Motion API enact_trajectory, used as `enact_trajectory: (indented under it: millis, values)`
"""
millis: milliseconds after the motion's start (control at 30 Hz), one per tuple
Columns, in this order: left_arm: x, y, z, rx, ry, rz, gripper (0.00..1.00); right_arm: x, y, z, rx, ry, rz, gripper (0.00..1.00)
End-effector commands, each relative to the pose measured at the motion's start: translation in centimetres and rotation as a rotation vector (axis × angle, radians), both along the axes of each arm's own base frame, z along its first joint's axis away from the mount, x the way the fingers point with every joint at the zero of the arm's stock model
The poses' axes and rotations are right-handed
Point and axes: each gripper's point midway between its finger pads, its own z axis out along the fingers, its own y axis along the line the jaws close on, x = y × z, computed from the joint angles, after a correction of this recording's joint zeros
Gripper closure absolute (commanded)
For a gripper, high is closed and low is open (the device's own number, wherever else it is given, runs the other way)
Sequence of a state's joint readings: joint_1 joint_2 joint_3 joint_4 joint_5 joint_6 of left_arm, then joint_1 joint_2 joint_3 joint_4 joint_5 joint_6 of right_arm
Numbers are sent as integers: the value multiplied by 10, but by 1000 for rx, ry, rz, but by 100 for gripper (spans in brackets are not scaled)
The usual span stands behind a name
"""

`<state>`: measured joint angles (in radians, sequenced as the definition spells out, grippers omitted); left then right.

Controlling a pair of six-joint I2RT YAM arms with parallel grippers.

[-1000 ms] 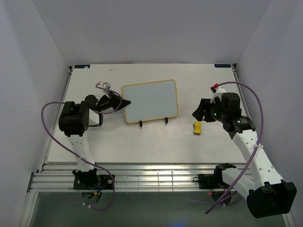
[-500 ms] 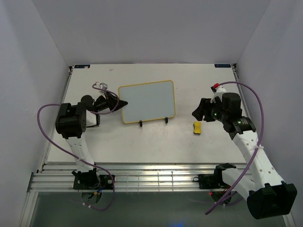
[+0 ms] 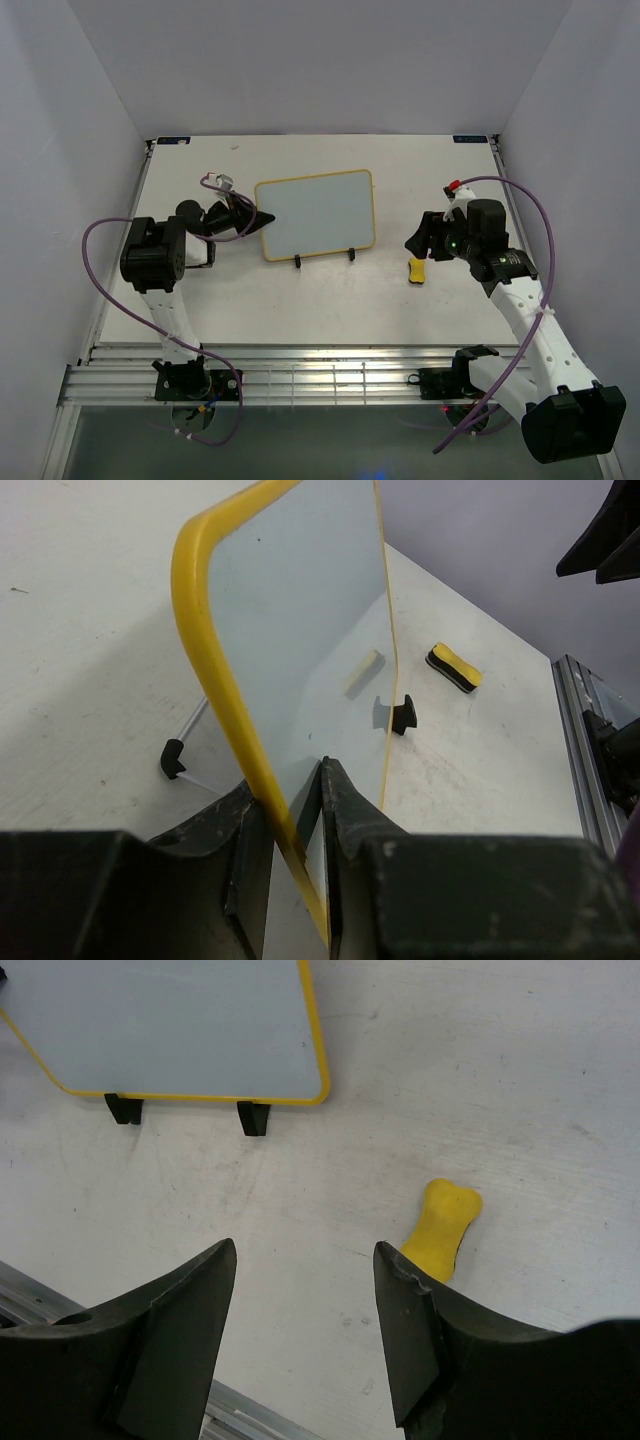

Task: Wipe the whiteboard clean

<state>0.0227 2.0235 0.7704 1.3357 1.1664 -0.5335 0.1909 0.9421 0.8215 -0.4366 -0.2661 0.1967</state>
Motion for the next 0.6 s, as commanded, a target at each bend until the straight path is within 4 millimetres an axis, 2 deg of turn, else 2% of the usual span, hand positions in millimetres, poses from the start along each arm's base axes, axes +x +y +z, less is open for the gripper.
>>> enact_trajectory:
  millis: [0, 133, 233, 333, 400, 567]
  values:
    - [8, -1, 47, 36, -376, 17, 100, 4, 4, 9, 4, -51, 33, 37]
    - [7, 1, 54, 35, -397, 41, 100, 3, 4, 12, 4, -60, 30, 37]
    - [7, 2, 51, 36, -388, 41, 100, 3, 4, 12, 5, -61, 31, 37]
    - [6, 3, 44, 38, -371, 47, 91, 4, 4, 12, 5, -59, 33, 37]
    - [6, 3, 41, 37, -359, 44, 81, 3, 5, 13, 7, -60, 34, 36]
    - [5, 1, 39, 30, -338, 30, 73, 3, 4, 14, 5, -69, 33, 37]
